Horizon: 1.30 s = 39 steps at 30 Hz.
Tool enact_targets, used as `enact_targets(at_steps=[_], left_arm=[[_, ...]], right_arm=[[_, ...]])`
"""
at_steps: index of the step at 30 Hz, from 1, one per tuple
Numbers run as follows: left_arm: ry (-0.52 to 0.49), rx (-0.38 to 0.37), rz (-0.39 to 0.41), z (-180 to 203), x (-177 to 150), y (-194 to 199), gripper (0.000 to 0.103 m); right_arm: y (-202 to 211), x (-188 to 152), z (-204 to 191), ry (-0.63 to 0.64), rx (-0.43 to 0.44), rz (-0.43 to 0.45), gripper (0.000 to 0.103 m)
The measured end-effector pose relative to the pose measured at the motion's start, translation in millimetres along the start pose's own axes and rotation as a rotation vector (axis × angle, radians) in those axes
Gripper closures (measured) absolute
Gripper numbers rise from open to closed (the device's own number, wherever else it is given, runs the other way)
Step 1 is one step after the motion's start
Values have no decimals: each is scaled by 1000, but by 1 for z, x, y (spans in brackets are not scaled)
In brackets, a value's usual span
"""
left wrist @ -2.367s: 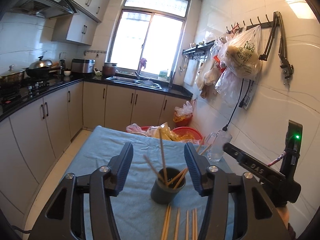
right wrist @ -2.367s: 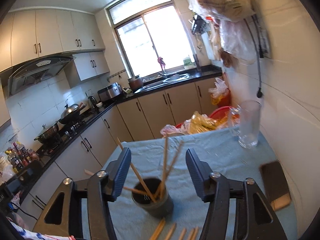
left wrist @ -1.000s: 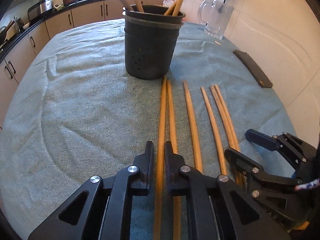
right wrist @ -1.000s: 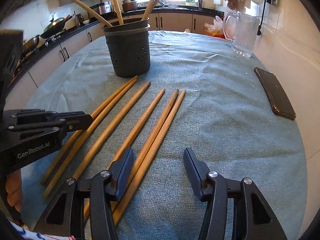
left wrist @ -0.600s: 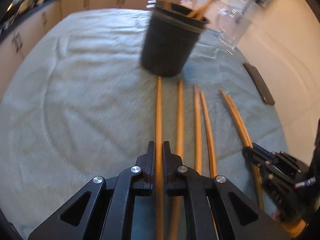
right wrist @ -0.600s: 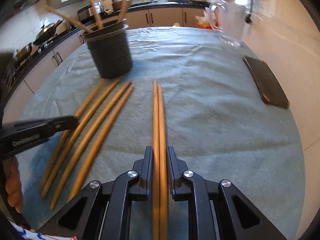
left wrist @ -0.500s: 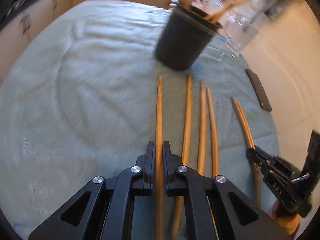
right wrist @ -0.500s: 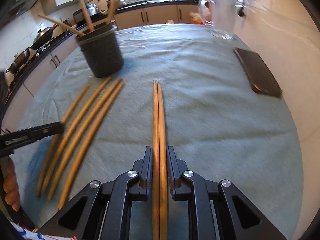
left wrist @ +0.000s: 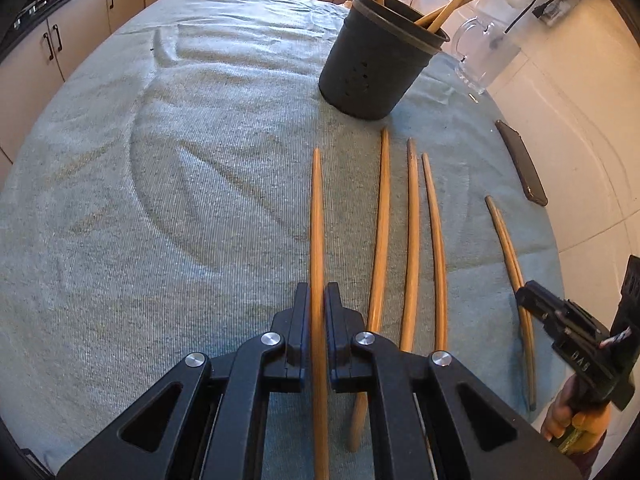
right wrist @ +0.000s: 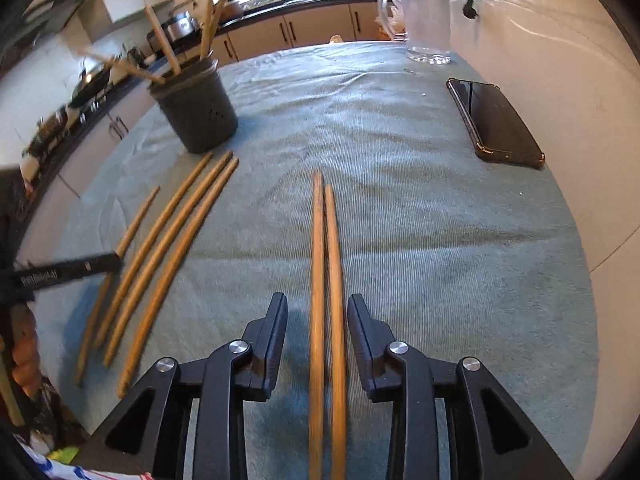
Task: Organize utensils
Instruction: 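Grasp a chopstick with the left tool while the right tool grasps two chopsticks, then lift the held chopsticks upright with both tools and raise them toward the black cup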
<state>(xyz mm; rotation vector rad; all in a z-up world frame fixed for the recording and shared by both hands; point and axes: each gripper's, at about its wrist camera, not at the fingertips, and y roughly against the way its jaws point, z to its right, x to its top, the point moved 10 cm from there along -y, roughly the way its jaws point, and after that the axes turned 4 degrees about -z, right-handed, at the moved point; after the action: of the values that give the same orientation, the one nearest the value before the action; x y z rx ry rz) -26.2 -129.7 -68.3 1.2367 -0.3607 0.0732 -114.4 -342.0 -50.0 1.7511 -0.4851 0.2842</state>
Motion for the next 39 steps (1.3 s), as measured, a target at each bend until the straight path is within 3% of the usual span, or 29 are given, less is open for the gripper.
enact_targets(at_steps=[12, 19, 22, 30, 39], left_arm=[[-23, 2, 24, -2, 1, 2, 97], [-31, 2, 36, 0, 2, 0, 96], [-31, 6, 36, 1, 4, -1, 97], [-40, 25, -81, 1, 18, -8, 96], [-105, 109, -93, 13, 52, -24, 94]], right_arm=[[-3, 7, 15, 60, -121, -2, 73], [-7, 10, 17, 41, -98, -27, 73], [-13, 9, 11, 85, -140, -42, 73], [-34, 41, 15, 130, -160, -139, 76], [-47, 57, 14, 143, -149, -201, 84]])
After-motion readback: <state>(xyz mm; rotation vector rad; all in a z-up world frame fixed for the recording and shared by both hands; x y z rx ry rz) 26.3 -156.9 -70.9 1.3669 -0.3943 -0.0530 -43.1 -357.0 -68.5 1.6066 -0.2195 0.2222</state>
